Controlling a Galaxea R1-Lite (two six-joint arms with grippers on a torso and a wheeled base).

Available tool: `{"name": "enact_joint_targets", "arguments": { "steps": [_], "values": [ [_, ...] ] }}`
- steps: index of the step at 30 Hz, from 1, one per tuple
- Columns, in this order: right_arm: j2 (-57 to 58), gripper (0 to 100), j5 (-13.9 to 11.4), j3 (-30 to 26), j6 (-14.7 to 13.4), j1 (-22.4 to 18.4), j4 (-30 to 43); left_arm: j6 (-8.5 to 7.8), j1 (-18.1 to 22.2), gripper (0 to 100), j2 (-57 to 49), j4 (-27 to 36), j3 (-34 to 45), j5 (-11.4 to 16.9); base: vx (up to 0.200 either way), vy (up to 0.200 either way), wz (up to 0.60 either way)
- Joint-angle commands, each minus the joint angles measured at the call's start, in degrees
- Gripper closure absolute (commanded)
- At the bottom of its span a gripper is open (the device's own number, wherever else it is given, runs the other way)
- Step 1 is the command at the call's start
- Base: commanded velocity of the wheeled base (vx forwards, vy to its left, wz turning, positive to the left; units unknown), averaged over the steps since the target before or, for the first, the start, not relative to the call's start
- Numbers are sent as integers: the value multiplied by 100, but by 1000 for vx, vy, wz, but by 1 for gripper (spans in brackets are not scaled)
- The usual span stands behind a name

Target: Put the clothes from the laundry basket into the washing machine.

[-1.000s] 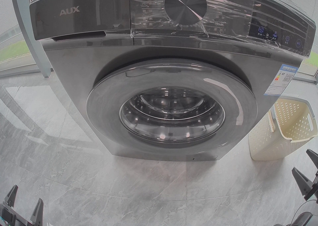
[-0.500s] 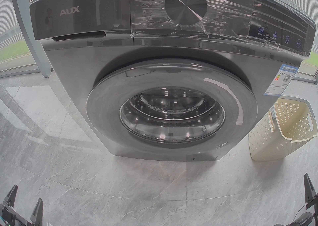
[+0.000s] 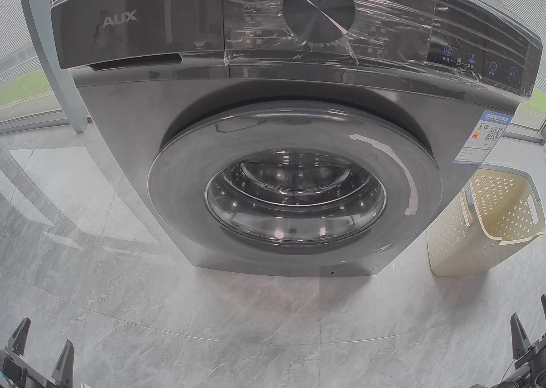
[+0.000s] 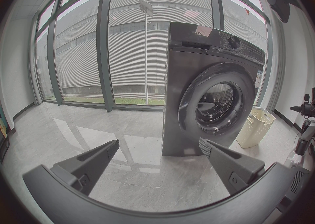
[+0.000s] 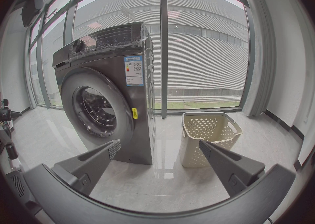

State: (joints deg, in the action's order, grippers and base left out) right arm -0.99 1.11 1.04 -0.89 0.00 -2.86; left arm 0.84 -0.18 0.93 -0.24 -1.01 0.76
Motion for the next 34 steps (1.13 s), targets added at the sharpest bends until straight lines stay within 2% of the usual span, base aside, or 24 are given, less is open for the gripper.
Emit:
{"name": "enact_joint_targets", "arguments": {
  "steps": [1, 3, 4, 5, 6, 7, 11, 34],
  "values": [
    [64, 0, -392, -104, -104, -9, 5, 13, 1, 0, -93, -2, 101, -14, 0, 0, 0],
    [64, 0, -357, -104, -87, -9, -4, 13, 1, 0, -93, -2, 101, -5, 0, 0, 0],
    [55, 0, -190, -104, -96, -9, 14, 21, 1, 0, -93, -2, 101, -5, 0, 0, 0],
    [55, 0, -129, -104, -69, -9, 14, 21, 1, 0, -93, -2, 101, -14, 0, 0, 0],
    [46, 0, 170, -104, -25, -26, 260, 21, 1, 0, -93, -2, 101, -14, 0, 0, 0],
    [46, 0, 205, -77, -25, -26, 418, 21, 1, 0, -93, -2, 101, -14, 0, 0, 0],
    [46, 0, 126, -68, 10, -9, 392, 30, 1, 0, -93, -2, 101, -32, 0, 0, 0],
    [55, 0, 109, -68, 36, 0, 383, 57, 1, 0, -93, -2, 101, -32, 0, 0, 0]
  ]
}}
